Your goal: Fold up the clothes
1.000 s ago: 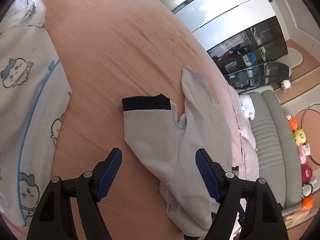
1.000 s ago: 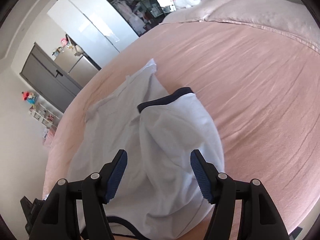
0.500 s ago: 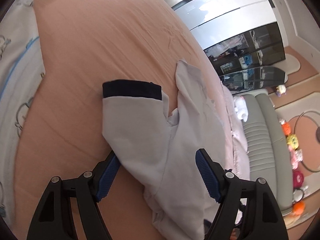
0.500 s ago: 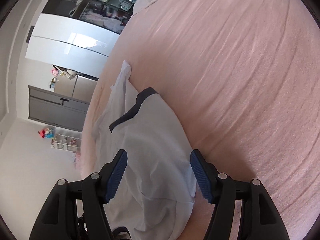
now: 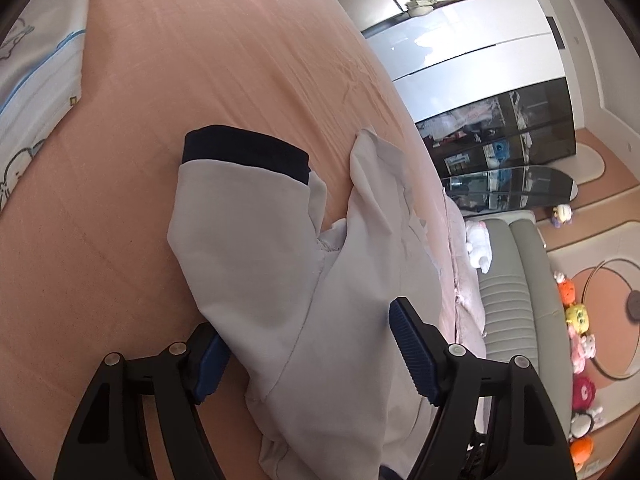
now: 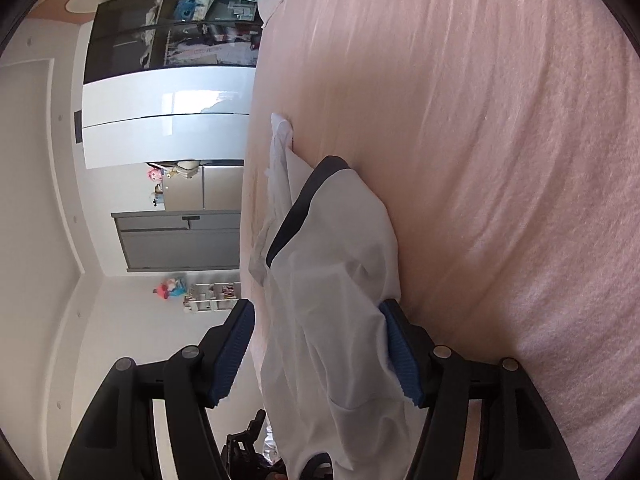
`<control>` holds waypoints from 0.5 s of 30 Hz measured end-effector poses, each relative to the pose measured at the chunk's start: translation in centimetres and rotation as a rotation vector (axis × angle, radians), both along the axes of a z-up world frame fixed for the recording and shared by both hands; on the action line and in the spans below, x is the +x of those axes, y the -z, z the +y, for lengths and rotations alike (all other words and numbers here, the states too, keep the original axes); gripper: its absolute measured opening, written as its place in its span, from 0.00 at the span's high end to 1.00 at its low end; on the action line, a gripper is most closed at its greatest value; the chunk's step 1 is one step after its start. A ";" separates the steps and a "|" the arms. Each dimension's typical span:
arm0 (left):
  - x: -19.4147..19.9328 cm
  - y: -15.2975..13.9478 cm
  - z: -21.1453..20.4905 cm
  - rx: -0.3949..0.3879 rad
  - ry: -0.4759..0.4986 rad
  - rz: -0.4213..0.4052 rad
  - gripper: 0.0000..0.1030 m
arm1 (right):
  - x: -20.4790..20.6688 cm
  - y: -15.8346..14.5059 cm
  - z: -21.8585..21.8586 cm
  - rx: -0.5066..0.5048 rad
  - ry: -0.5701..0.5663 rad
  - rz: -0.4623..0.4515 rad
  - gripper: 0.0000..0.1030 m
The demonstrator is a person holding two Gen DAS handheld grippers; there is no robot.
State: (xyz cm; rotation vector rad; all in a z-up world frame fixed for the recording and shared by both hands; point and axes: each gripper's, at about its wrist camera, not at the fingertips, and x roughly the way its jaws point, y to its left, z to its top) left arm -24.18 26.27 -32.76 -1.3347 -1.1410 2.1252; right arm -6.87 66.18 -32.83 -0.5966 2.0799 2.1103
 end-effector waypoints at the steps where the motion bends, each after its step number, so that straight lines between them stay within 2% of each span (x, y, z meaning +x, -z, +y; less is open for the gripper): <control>1: 0.0 0.1 -0.3 0.009 -0.010 -0.004 0.33 | 0.1 0.0 0.0 -0.006 0.006 0.008 0.39; 6: 0.4 1.3 -2.2 0.088 -0.109 -0.050 0.54 | 0.8 0.8 0.7 -0.064 0.048 0.056 0.40; 7: 0.4 1.6 -2.4 0.106 -0.124 -0.061 0.56 | 1.0 0.9 0.8 -0.072 0.053 0.058 0.41; 9: 0.3 2.0 -2.6 0.119 -0.136 -0.077 0.62 | 1.2 1.1 0.8 -0.088 0.062 0.063 0.46; 12: 0.1 1.9 -2.4 0.091 -0.135 -0.083 0.68 | 0.3 1.3 0.5 -0.051 0.017 -0.043 0.67; 13: 0.0 1.8 -2.2 0.085 -0.134 -0.082 0.69 | 0.0 1.4 0.4 -0.033 0.002 -0.090 0.80; 14: -0.1 1.7 -2.0 0.086 -0.135 -0.085 0.73 | 0.1 1.7 0.4 -0.021 -0.004 -0.122 0.88; 15: -0.1 1.8 -1.9 0.086 -0.138 -0.091 0.76 | 0.3 1.8 0.4 -0.021 -0.004 -0.134 0.90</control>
